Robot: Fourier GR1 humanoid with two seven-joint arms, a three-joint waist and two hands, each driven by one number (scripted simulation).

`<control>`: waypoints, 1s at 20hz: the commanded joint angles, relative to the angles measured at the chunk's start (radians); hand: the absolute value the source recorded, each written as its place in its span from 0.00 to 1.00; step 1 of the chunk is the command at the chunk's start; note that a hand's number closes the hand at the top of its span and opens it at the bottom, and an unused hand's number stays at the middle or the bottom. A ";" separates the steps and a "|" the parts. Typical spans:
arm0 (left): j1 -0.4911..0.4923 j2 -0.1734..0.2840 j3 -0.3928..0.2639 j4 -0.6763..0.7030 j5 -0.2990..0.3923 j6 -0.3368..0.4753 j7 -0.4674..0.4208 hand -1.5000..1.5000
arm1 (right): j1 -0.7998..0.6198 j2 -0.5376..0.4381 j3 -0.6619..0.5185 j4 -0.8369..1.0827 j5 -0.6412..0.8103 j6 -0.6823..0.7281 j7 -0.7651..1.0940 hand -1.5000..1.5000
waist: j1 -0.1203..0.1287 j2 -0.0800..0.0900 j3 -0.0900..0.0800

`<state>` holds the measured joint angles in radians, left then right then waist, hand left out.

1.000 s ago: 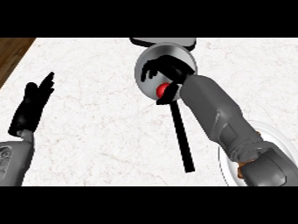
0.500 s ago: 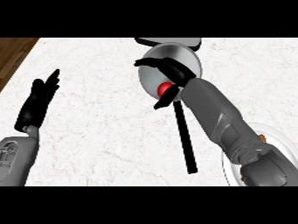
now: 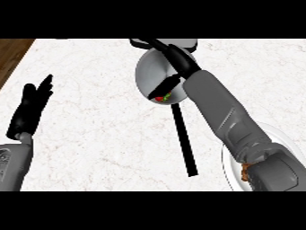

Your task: Pick the tomato from the plate and place it in the pan

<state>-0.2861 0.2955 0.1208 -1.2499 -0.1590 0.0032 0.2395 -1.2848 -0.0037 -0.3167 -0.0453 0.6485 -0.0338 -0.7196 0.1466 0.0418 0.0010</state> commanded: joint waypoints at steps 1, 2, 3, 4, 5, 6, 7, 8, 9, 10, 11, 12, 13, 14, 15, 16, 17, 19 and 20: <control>-0.006 -0.012 -0.001 0.003 -0.017 0.031 0.006 0.50 | -0.036 -0.037 -0.039 -0.026 -0.040 0.020 0.057 0.00 | -0.037 0.002 0.000; 0.013 -0.030 -0.012 -0.002 -0.027 0.047 0.004 0.50 | -0.041 -0.068 -0.050 -0.035 -0.051 0.048 0.050 0.00 | -0.043 -0.001 0.000; 0.015 0.004 0.015 -0.017 0.004 0.011 0.023 0.50 | -0.015 -0.103 -0.052 -0.031 -0.053 0.071 0.035 0.00 | -0.041 -0.002 0.000; 0.033 -0.001 0.018 -0.012 -0.005 0.028 0.004 0.50 | -0.026 -0.101 -0.068 -0.043 -0.069 0.054 0.050 0.00 | -0.043 -0.003 0.000; 0.005 0.017 0.024 -0.021 0.012 0.000 0.012 0.50 | -0.037 -0.139 -0.082 -0.042 -0.083 0.110 0.050 0.00 | -0.045 -0.002 0.000; 0.027 -0.028 0.005 0.006 -0.012 0.042 -0.020 0.50 | -0.054 -0.155 -0.095 -0.051 -0.096 0.115 0.059 0.00 | -0.045 0.005 0.000; 0.060 0.012 0.019 -0.012 -0.007 0.017 -0.032 0.50 | -0.036 -0.203 -0.095 -0.052 -0.096 0.153 0.038 0.00 | -0.038 0.002 0.000; 0.045 0.007 0.026 -0.001 0.008 0.009 -0.037 0.50 | -0.024 -0.229 -0.086 -0.048 -0.087 0.178 0.028 0.00 | -0.043 0.005 0.000; 0.038 0.014 0.035 -0.023 0.019 0.005 0.001 0.50 | -0.040 -0.243 -0.096 -0.052 -0.097 0.206 0.041 0.00 | -0.048 -0.003 0.001; 0.045 -0.022 -0.002 -0.041 -0.016 0.040 -0.005 0.50 | -0.058 -0.256 -0.101 -0.050 -0.102 0.225 0.061 0.00 | -0.042 0.000 0.001; 0.045 0.016 0.026 -0.018 0.007 0.005 0.009 0.50 | -0.033 -0.335 -0.095 -0.050 -0.096 0.308 0.014 0.00 | -0.046 0.006 0.002; 0.033 0.007 0.022 -0.035 0.012 0.006 0.008 0.50 | -0.036 -0.339 -0.096 -0.052 -0.097 0.310 0.023 0.00 | -0.048 0.002 0.001; 0.012 0.021 0.038 -0.018 0.020 -0.001 0.008 0.50 | -0.045 -0.358 -0.107 -0.054 -0.108 0.337 0.020 0.00 | -0.046 0.007 0.001; 0.031 0.002 0.026 -0.008 0.011 0.010 -0.011 0.50 | -0.043 -0.386 -0.092 -0.052 -0.092 0.358 0.023 0.00 | -0.041 0.012 0.001; 0.034 -0.009 0.010 -0.023 -0.019 0.041 -0.013 0.50 | -0.028 -0.395 -0.080 -0.055 -0.080 0.373 -0.002 0.00 | -0.034 0.016 0.002; 0.034 0.000 0.027 -0.012 0.015 0.009 -0.006 0.50 | -0.046 -0.439 -0.089 -0.053 -0.090 0.429 0.013 0.00 | -0.043 0.008 0.001; 0.058 -0.009 0.013 -0.025 -0.001 0.019 -0.025 0.50 | -0.020 -0.451 -0.078 -0.053 -0.078 0.436 -0.010 0.00 | -0.037 0.010 0.002; 0.007 0.006 0.021 -0.025 0.013 0.001 0.010 0.50 | -0.031 -0.476 -0.077 -0.058 -0.076 0.458 -0.006 0.00 | -0.037 0.014 0.003; 0.025 0.000 0.019 -0.040 0.022 -0.006 0.013 0.50 | -0.016 -0.509 -0.079 -0.058 -0.078 0.490 -0.031 0.00 | -0.026 0.017 0.004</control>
<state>-0.2552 0.2978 0.1420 -1.2746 -0.1490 0.0109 0.2375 -1.3130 -0.4343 -0.3991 -0.1000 0.5661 0.3741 -0.7197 0.1103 0.0529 0.0030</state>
